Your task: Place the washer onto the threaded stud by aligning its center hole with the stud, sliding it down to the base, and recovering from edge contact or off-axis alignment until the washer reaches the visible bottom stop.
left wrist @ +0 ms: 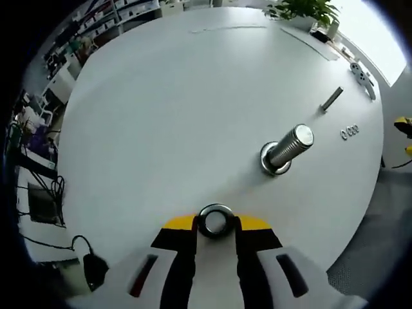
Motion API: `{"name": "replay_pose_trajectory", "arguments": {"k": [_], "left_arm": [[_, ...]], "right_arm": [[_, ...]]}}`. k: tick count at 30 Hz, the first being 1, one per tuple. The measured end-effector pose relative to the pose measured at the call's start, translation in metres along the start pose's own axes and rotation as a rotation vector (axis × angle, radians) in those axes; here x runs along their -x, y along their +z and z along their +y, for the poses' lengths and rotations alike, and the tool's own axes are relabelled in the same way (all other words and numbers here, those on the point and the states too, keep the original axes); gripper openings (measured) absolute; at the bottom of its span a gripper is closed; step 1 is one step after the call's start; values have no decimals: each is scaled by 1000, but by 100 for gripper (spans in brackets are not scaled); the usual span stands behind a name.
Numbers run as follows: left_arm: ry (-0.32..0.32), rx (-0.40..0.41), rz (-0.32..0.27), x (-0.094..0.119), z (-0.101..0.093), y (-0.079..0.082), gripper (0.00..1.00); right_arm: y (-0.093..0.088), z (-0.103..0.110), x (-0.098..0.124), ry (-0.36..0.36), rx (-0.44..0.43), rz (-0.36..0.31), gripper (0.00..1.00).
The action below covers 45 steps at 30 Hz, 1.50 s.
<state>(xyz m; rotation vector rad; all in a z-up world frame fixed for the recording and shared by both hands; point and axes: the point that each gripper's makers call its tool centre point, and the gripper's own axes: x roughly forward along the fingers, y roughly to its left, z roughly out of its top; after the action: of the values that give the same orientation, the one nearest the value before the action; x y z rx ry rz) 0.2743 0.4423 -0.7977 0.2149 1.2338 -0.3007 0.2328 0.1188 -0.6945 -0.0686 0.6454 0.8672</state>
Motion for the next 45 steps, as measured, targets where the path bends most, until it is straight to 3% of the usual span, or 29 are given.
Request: {"name": "replay_pose_trajectory", "arguments": {"k": [5, 12, 20, 27, 30, 37, 45], "left_arm": [[-2, -10, 62, 2, -3, -8, 24], [-3, -14, 76, 4, -8, -10, 30], [11, 12, 60, 3, -2, -9, 21], [12, -7, 123, 4, -5, -9, 20], [20, 60, 116, 4, -3, -9, 19], [12, 12, 90, 7, -16, -17, 19], [10, 38, 63, 7, -20, -16, 18]], "right_arm": [[2, 3, 0, 13, 11, -2, 41], [2, 5, 3, 18, 18, -8, 41], [-5, 3, 8, 9, 12, -5, 41], [-7, 1, 10, 3, 9, -6, 41], [-5, 2, 10, 1, 11, -10, 41], [-2, -1, 9, -3, 0, -23, 41], [-3, -2, 9, 0, -8, -23, 41]]}}
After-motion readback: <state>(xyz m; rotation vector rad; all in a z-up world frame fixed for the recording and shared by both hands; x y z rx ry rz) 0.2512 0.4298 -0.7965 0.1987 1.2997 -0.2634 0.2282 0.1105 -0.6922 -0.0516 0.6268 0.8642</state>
